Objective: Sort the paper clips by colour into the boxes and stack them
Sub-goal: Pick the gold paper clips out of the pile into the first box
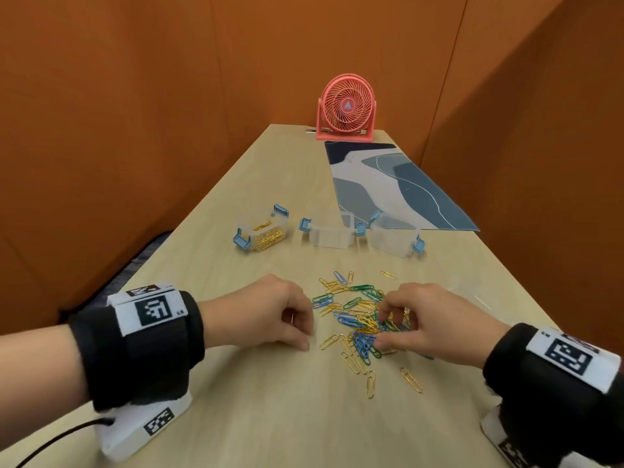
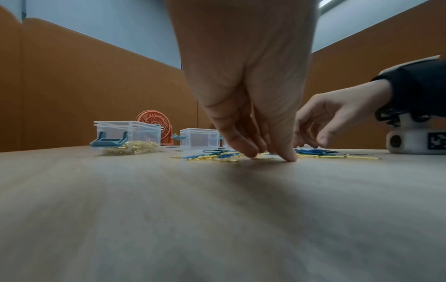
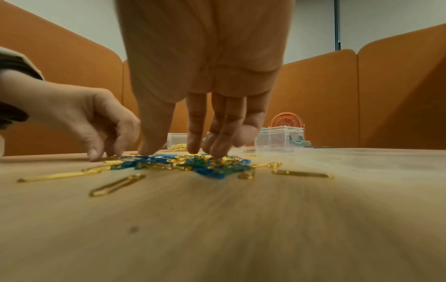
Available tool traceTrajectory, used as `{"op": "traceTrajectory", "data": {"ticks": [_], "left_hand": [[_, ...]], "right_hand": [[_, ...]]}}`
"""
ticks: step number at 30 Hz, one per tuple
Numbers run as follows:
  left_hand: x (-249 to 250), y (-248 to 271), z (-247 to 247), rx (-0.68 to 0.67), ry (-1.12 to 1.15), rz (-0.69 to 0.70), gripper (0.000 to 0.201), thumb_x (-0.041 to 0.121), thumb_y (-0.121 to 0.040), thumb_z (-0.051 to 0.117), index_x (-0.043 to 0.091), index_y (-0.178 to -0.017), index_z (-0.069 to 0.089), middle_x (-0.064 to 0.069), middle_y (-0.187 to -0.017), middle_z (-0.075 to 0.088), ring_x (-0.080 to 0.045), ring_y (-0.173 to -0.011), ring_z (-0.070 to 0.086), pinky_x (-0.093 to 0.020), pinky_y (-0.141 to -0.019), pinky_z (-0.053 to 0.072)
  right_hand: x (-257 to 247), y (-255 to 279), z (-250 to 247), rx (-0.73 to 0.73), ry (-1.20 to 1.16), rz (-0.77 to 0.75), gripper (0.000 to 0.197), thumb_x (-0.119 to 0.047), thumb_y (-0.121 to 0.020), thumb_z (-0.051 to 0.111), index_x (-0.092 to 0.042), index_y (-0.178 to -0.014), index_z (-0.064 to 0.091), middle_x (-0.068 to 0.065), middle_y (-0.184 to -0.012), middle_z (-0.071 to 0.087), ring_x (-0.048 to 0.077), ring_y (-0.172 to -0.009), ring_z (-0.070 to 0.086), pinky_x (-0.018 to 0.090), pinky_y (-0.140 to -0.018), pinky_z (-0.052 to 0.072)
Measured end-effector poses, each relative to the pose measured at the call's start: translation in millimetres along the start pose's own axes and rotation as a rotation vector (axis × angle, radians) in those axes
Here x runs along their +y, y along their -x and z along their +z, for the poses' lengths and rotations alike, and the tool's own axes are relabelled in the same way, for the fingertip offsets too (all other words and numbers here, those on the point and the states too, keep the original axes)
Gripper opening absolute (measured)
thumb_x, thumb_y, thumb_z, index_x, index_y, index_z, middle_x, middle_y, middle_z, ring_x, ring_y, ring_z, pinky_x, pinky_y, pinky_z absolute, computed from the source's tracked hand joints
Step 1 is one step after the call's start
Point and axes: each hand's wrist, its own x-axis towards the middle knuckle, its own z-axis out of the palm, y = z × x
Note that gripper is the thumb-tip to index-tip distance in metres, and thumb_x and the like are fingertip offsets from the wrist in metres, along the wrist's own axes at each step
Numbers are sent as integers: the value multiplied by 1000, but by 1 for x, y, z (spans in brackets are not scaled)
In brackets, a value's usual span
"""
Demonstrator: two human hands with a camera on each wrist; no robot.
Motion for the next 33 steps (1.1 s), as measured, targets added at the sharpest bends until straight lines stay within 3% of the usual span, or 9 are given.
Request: {"op": "traceTrajectory", "data": {"ticks": [4,7,11,14,17,19,22,28,33], "left_hand": [[-1,-2,-2,83,-148,-47,38,52,-78,66,25,-105,63,13,-92,49,-3,-79,50,-13,-75,43],[0,1,1,51,-106,-75,29,42,-82,66,25,-105,63,14,-89,54,-3,-75,53,-11,-72,44],[2,5,0,47,-63,-9,20,32,-86,63,26,-105,66,13,-93,59,-4,-82,57,-5,-68,40],[-6,1,-9,176,-245,-118,23,30,-91,56,25,-113,61,10,-103,54,-5,-88,52,-13,-78,41],[-11,-4,-13,117,-329,-211,33,35,-93,53,24,-124,55,6,-115,53,-10,-98,52,-21,-85,45],[-14,-9,-13,58,-293,-217,33,35,-92,54,23,-123,58,5,-112,56,-8,-94,51,-17,-83,44],[-17,-14,-13,78,-204,-206,23,26,-90,60,20,-111,66,7,-99,61,-4,-80,50,-5,-68,36],[-18,-15,-13,201,-56,-205,15,25,-88,62,18,-100,69,9,-88,62,-5,-81,56,-5,-64,38],[-17,-17,-13,328,3,-245,19,22,-92,57,13,-104,69,10,-81,59,-1,-69,53,-4,-58,35]], "right_hand": [[2,-2,2,26,25,-11,27,-42,-89,56,-32,-113,60,-7,-108,54,4,-82,47,24,-81,46],[4,-6,4,16,39,-8,28,-33,-92,54,-29,-119,58,-4,-111,54,8,-88,47,22,-85,45],[-2,-7,7,-8,-33,-74,22,-32,-90,57,-29,-110,64,-5,-104,55,6,-83,49,25,-85,46],[-1,-12,7,72,-37,-64,18,-30,-91,55,-27,-105,66,-7,-97,55,6,-83,48,22,-81,43],[-3,-20,8,117,-21,-12,23,-30,-92,53,-22,-111,65,-2,-103,59,11,-90,51,21,-82,42],[-7,-25,9,86,12,24,29,-34,-92,54,-20,-115,63,1,-109,59,15,-97,54,25,-87,45],[-13,-32,9,33,27,64,31,-33,-88,61,-15,-113,65,3,-109,61,18,-98,57,26,-86,47],[-16,-38,10,40,-45,60,10,-18,-86,64,-13,-92,70,-1,-85,62,13,-80,57,23,-78,48],[-17,-35,10,118,-42,17,10,-19,-89,56,-13,-86,64,-3,-85,56,13,-81,52,24,-73,44]]}}
